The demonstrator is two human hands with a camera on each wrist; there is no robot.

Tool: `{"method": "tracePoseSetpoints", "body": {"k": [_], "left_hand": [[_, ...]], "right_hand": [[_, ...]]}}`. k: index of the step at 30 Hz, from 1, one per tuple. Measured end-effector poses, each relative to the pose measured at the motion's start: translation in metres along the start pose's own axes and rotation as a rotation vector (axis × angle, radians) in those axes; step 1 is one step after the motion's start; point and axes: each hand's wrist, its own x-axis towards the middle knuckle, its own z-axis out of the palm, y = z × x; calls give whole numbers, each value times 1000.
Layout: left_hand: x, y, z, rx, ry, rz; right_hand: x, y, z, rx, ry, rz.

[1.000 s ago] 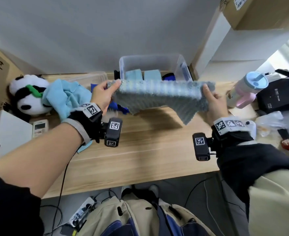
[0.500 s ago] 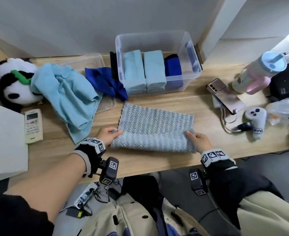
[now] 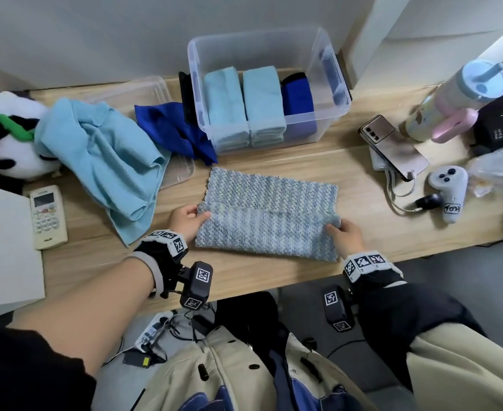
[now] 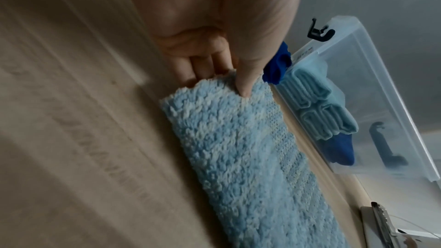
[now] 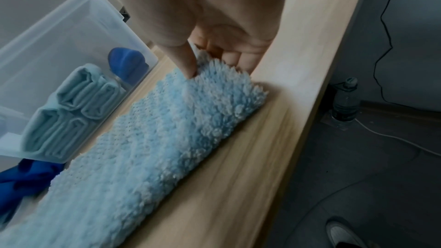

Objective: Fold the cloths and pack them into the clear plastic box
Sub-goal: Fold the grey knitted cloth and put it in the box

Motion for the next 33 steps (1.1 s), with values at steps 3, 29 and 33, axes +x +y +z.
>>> {"method": "tracePoseSetpoints", "body": {"k": [3,29,33], "left_hand": [[0,18,1,-6,58,101],[56,49,12,42,165,126],[53,39,6,135,129,54]], "right_hand": [[2,-4,-3,92,43,5],[40,-43,-1,20,285,156],[28,-33,-1,-44,290,230]]}}
